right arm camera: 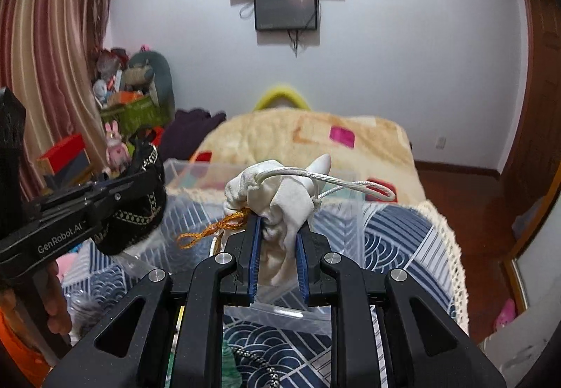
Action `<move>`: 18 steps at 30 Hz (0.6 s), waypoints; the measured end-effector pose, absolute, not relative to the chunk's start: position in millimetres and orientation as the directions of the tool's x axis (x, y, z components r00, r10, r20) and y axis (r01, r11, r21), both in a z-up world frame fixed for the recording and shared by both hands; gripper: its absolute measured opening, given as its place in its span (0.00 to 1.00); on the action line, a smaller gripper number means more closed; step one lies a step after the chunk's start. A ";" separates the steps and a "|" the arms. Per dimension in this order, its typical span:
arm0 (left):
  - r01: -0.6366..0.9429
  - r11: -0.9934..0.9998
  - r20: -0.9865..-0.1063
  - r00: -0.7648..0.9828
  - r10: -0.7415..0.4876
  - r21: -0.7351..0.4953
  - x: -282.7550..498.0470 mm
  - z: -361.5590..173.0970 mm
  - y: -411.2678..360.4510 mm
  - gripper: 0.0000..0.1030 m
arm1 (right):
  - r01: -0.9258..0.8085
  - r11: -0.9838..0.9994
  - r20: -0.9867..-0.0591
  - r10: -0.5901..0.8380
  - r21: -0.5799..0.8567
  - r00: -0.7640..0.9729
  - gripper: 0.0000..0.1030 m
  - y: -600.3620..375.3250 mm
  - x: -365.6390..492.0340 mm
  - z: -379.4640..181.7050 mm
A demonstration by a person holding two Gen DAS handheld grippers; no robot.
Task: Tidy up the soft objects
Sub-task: 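Carry the pouch into the clear box and open the right tool while the left drops the bag in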
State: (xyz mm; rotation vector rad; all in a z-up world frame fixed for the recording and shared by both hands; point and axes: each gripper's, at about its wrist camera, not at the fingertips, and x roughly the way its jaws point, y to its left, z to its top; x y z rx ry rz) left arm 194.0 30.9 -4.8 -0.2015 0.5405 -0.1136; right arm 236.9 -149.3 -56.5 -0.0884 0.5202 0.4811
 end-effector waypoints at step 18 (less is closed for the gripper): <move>0.045 0.971 -0.559 0.811 -0.174 -0.236 174.9 -16.3 34.1 0.29 | -0.500 0.866 -0.575 0.416 0.014 0.704 0.23 -155.9 234.5 -64.5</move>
